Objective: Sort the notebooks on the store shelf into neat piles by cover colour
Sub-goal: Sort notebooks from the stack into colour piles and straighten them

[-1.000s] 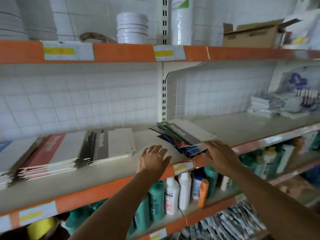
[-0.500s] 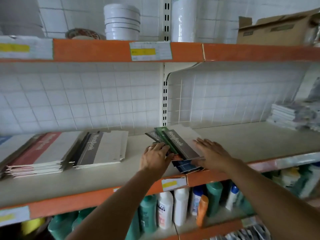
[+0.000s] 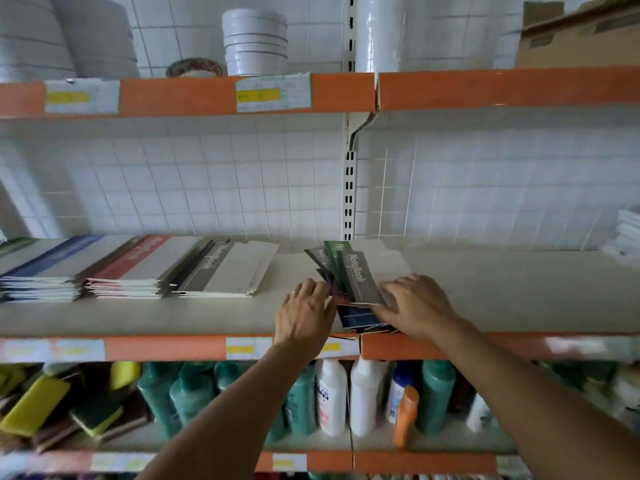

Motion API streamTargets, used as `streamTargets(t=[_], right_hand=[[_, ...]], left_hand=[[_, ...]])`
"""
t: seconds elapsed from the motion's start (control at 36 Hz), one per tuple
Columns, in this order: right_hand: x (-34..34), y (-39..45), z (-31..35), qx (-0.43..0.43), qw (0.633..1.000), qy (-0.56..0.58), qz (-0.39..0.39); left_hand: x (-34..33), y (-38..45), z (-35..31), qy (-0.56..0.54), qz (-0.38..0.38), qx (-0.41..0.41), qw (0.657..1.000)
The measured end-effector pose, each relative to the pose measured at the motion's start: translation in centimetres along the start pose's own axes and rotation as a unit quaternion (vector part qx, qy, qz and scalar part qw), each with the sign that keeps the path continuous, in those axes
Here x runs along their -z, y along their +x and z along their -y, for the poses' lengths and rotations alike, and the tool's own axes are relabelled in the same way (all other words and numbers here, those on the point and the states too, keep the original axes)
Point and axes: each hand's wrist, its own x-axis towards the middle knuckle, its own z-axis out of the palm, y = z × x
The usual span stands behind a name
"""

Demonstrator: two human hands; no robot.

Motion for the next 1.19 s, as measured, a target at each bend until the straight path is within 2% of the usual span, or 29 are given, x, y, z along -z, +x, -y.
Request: streamTargets(t=[0.08,0.19,0.28,0.44,0.78,0.94,1.06,1.19], right_hand=[[-0.2,-0.4,0.2,-0.005,0.999,0.053,-0.011],[0.3,-0.4,0.0,-0.010,0.998,0.057,-0.014],[1.3,-0.1,-0.4,-0.013,0.998,0.040,-0.040],[1.8,-0.5,-1.7,-0.018,0.997,0.023,-0.067],[0.6,-1.1,-2.4,-0.008,0.997,0.032,-0.067],[0.9,-1.6,-1.5,-0.006,0.998,0.027,-0.055],[1.3,-1.8,-1.1,-0.007,0.998,0.028,-0.060],[1.3,-2.1,-1.1,0.004,0.997,0.030,-0.073]], left_hand=[[0.0,0.0,-0.6,-0.005,-0.019,-0.016,1.000],[-0.1,0.9,-2.1,-0.009,0.004,-0.052,0.999],[-0.5,2.1,-3.5,-0.012,0.063,-0.093,0.994],[-2.9,3.6,-4.9,0.037,0.210,-0.113,0.970],[-0.8,1.5,-4.7,0.082,0.128,-0.175,0.973],[-0.6,-0.3,-4.3,0.097,0.045,-0.188,0.976],[0.5,-0.8,-4.4,0.041,0.075,-0.158,0.984],[1.9,-0.9,-4.7,0.059,0.111,-0.151,0.981]])
